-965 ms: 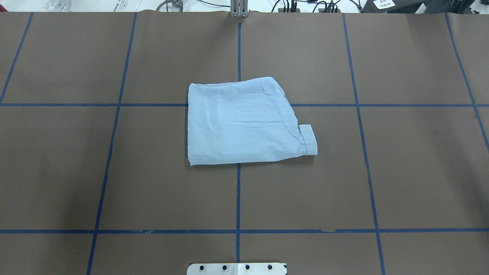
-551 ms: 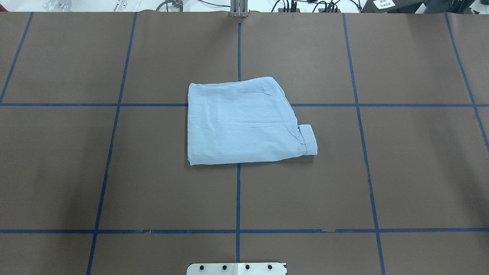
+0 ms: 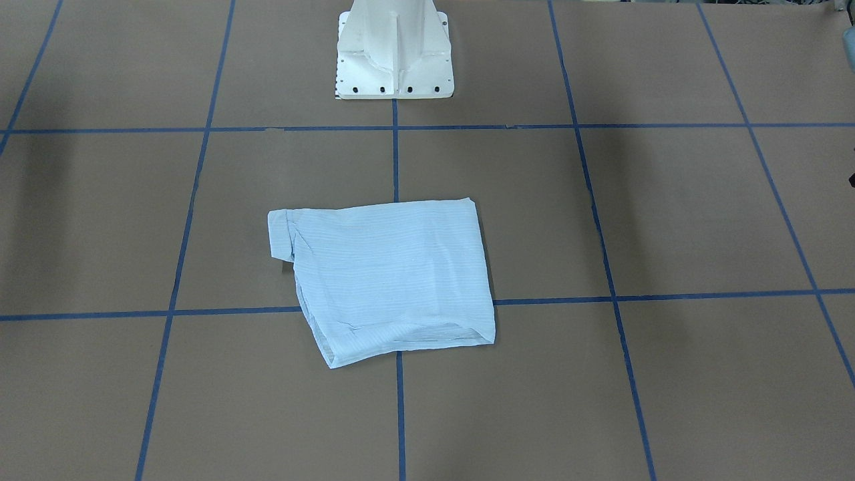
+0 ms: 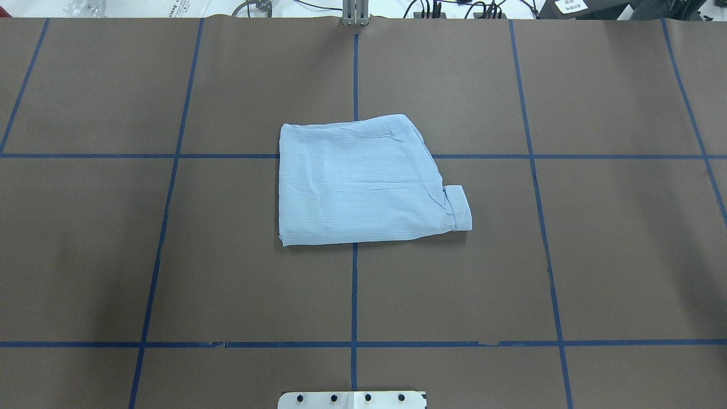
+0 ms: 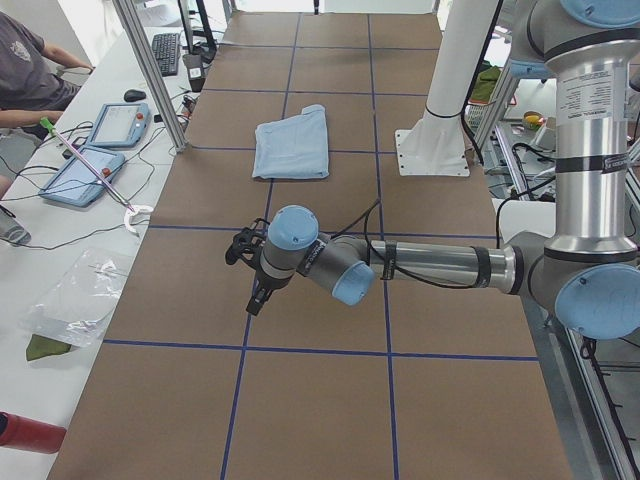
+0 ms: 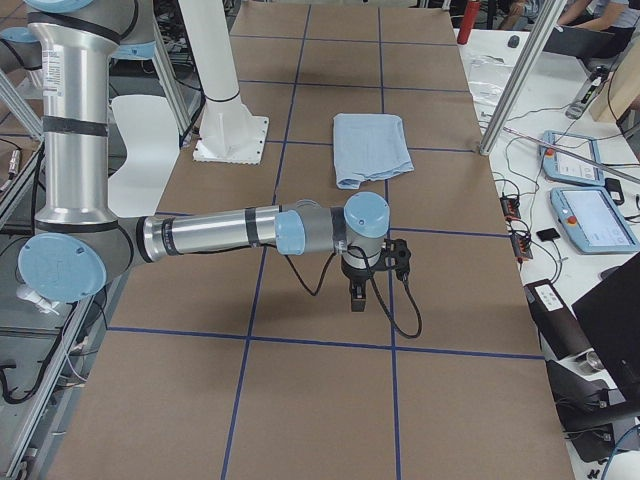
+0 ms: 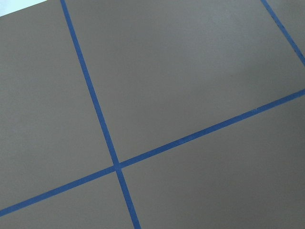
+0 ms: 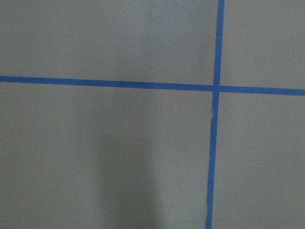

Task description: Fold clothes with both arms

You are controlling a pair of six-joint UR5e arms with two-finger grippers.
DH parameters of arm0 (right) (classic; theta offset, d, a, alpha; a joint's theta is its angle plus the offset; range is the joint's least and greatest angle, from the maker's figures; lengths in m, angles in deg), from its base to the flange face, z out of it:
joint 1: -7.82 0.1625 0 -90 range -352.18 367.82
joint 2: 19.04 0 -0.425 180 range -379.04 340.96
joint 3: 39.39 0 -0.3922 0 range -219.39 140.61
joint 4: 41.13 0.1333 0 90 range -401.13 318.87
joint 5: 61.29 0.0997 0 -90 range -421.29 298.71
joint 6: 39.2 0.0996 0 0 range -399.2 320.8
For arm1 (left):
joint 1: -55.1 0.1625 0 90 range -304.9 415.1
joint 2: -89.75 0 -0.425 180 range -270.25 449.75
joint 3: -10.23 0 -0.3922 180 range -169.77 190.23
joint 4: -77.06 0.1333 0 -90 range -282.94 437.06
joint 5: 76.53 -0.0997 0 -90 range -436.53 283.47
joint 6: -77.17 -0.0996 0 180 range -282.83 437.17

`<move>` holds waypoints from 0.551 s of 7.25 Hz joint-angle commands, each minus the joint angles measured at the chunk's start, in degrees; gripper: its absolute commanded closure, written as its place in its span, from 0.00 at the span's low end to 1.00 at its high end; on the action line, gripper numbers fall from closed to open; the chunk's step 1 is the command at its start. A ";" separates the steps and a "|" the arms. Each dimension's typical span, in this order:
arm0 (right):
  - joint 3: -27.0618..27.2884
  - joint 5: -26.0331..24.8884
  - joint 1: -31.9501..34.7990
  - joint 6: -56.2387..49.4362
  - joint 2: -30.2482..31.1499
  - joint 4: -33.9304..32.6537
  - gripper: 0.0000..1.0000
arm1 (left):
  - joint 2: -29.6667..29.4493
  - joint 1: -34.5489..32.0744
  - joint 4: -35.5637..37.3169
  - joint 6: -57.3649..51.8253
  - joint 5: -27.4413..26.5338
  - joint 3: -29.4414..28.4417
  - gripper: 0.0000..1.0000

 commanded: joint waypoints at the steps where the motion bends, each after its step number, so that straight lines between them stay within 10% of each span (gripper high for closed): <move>1: -0.88 -2.28 0.05 0.27 0.64 0.14 0.00 | 0.77 -0.15 -0.21 -0.14 -0.24 0.19 0.00; 4: -0.88 -9.08 -0.13 0.45 0.64 0.14 0.00 | 0.60 -0.15 -0.21 -0.05 0.38 -0.25 0.00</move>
